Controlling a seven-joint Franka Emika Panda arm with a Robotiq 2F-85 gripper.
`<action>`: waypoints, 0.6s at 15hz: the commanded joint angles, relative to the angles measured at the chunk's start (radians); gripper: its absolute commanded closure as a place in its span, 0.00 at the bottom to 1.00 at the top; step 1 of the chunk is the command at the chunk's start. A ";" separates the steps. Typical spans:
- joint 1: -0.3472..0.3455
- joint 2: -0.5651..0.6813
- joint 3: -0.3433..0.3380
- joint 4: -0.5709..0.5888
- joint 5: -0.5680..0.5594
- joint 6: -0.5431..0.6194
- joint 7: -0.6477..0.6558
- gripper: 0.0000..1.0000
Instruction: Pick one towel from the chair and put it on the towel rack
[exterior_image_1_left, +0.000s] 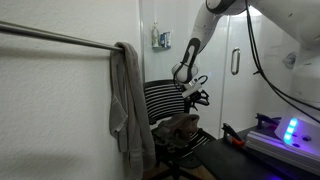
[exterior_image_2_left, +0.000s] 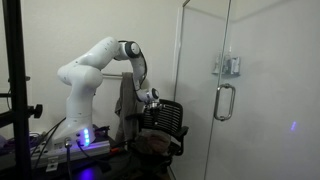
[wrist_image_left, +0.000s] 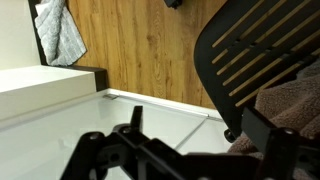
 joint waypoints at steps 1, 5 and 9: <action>0.000 0.008 0.000 0.014 0.002 -0.008 -0.001 0.00; 0.029 0.088 -0.061 0.056 -0.013 0.119 0.249 0.00; 0.061 0.186 -0.100 0.145 -0.029 0.153 0.400 0.00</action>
